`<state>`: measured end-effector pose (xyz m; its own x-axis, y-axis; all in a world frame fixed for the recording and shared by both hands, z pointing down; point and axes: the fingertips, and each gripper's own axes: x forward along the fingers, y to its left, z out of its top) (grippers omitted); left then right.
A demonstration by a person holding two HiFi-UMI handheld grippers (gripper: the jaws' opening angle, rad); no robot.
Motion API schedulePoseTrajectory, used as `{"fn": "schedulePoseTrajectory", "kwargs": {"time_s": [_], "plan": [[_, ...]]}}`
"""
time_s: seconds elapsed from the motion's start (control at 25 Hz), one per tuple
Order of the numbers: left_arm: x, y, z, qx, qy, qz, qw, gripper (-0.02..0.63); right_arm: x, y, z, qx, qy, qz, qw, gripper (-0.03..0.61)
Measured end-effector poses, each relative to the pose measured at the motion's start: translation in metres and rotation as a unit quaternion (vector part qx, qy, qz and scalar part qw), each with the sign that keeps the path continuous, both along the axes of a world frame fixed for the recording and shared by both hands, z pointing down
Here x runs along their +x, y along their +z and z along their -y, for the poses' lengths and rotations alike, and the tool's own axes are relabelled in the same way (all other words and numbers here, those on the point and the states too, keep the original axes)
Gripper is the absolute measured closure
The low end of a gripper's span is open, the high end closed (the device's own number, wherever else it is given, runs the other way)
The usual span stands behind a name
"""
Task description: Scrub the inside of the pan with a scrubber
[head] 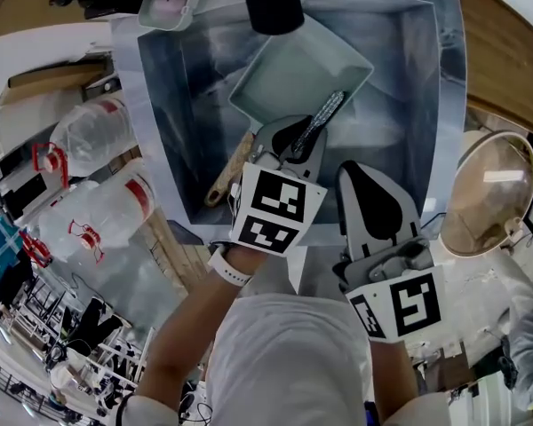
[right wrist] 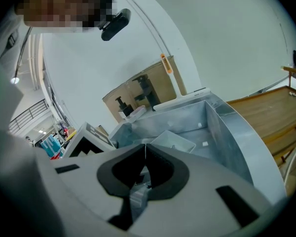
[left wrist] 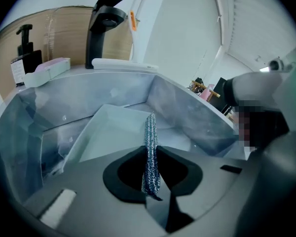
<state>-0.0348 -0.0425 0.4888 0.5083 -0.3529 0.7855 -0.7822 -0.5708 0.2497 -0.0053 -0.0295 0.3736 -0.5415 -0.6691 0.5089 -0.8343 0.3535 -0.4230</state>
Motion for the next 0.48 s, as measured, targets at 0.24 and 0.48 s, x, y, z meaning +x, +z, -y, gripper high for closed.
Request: {"fn": "schedulePoseTrajectory", "kwargs": {"time_s": [0.24,0.48], "plan": [[0.015,0.001,-0.011,0.002,0.004,0.005,1.0000,0.549,0.011,0.001,0.001,-0.002,0.014,0.001,1.000,0.569],[0.031,0.004,0.013,0.003,0.000,-0.002,1.0000,0.549,0.027,0.002,0.005,-0.001,0.024,-0.003,1.000,0.569]]}}
